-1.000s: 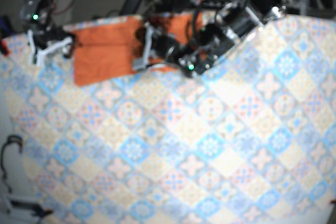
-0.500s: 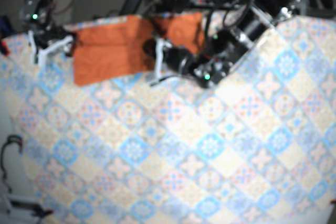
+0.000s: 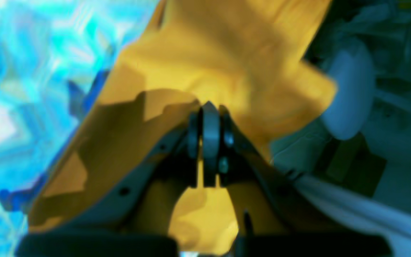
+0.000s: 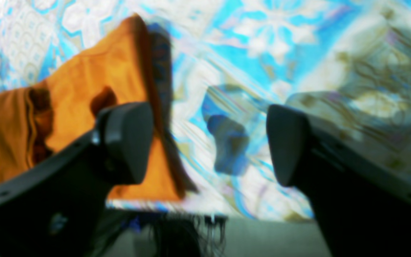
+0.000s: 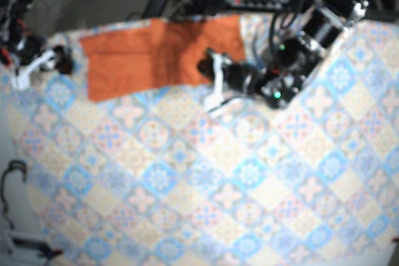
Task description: Fold the T-shirt properly
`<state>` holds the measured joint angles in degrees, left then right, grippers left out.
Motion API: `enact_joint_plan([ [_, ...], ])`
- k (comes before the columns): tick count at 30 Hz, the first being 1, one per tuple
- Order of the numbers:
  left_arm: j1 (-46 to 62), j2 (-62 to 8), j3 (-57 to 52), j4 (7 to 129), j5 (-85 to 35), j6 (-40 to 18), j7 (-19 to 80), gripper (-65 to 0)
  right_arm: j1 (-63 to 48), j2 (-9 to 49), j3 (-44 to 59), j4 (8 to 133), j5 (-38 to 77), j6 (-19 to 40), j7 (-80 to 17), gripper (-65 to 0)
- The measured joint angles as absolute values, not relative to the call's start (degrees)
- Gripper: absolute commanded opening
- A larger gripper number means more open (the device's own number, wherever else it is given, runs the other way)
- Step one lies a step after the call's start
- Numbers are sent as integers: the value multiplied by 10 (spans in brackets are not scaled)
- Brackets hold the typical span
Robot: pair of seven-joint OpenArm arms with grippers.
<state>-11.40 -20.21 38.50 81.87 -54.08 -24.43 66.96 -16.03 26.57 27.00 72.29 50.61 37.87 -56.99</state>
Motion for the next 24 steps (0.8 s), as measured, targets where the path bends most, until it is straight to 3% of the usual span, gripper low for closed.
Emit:
enact_joint_plan([
  [5,-85,-207,334,820,-543,-244,670,-650,-93,283,270,647,517,393,-623,-20],
  [7,-68,-216,311,834,-537,-244,670,-645,-77,288,262,619,517,394,-637,-21],
  [14,-16,-237,240,881,-544,-245,673,-519,-50,298,159,578,518,394,-595,-18],
  [24,46,-252,124,884,-540,-244,675,-514,-54,300,107,583,530,401,-555,-20],
])
